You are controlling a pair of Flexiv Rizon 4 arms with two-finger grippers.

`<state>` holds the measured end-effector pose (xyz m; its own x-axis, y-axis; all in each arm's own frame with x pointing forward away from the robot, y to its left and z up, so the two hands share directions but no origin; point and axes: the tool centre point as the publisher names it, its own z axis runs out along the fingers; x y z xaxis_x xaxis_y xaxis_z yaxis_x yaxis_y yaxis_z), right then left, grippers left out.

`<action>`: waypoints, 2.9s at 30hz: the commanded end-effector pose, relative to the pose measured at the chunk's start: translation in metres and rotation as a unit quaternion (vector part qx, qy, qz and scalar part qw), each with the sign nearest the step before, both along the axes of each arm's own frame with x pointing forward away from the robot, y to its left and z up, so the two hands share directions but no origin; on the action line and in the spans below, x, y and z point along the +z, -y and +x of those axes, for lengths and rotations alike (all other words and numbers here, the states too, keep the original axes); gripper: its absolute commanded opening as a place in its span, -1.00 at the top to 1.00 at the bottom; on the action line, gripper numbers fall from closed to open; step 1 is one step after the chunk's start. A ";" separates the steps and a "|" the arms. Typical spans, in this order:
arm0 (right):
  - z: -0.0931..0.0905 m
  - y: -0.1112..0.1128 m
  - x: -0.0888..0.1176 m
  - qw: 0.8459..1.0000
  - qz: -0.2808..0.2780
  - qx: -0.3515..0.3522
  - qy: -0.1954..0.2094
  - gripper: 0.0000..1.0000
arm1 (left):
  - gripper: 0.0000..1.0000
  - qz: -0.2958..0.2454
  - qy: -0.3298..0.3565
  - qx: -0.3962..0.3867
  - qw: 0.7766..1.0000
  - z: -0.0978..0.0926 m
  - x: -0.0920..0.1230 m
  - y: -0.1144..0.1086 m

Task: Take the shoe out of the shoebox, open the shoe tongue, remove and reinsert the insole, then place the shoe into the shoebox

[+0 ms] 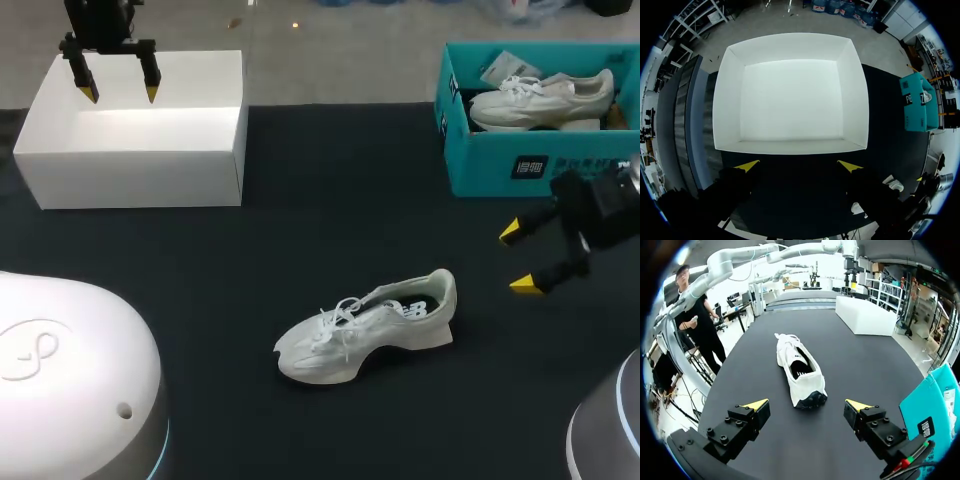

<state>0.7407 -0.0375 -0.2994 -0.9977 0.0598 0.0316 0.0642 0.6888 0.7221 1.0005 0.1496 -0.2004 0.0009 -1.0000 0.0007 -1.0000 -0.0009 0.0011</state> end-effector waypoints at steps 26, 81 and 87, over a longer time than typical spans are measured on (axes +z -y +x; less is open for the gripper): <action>-0.001 0.015 -0.028 0.995 0.038 -0.008 0.096 -1.00 | -1.00 0.000 0.000 0.000 1.000 0.000 0.000 0.000; 0.009 -0.108 -0.122 0.979 0.145 0.144 0.013 -1.00 | -1.00 0.000 0.000 0.000 1.000 0.000 0.000 0.000; 0.004 -0.119 -0.128 0.976 0.150 0.159 -0.002 -1.00 | -1.00 0.000 0.000 0.000 1.000 0.000 0.000 0.000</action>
<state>0.7408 0.0748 -0.4214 -0.9670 -0.2547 -0.0032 -0.1174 0.4346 0.8930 1.0005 0.1496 -0.2004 0.0010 -1.0000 0.0007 -1.0000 -0.0010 0.0011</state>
